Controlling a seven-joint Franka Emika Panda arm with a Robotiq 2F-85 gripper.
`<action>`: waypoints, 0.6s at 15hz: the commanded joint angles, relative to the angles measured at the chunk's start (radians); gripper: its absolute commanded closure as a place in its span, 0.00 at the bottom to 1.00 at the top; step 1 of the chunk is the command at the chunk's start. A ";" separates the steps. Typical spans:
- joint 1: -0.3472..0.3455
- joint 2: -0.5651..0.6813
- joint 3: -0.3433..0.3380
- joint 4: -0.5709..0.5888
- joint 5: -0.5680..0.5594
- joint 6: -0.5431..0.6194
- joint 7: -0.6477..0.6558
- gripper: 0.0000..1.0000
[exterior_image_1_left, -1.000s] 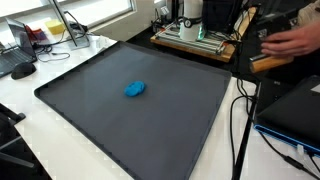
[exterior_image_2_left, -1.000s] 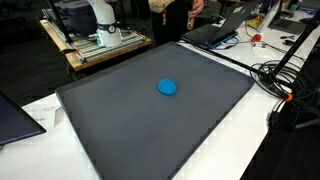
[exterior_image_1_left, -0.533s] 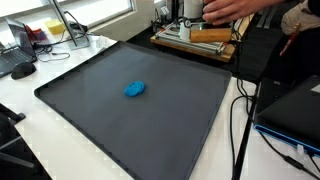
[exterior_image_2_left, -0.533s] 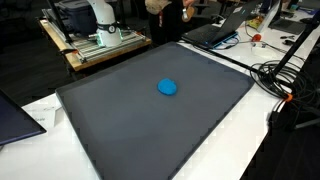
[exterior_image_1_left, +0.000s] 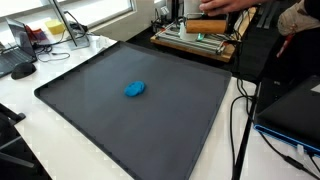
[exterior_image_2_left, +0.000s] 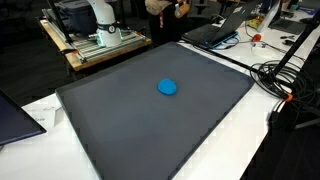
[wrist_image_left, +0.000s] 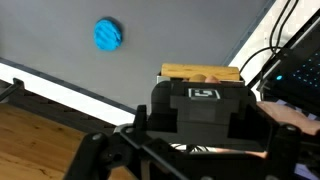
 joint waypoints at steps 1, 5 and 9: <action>0.001 0.014 -0.010 0.028 0.010 -0.018 -0.018 0.01; 0.001 0.024 -0.008 0.040 0.010 -0.020 -0.019 0.39; 0.003 0.036 -0.008 0.050 0.012 -0.021 -0.021 0.62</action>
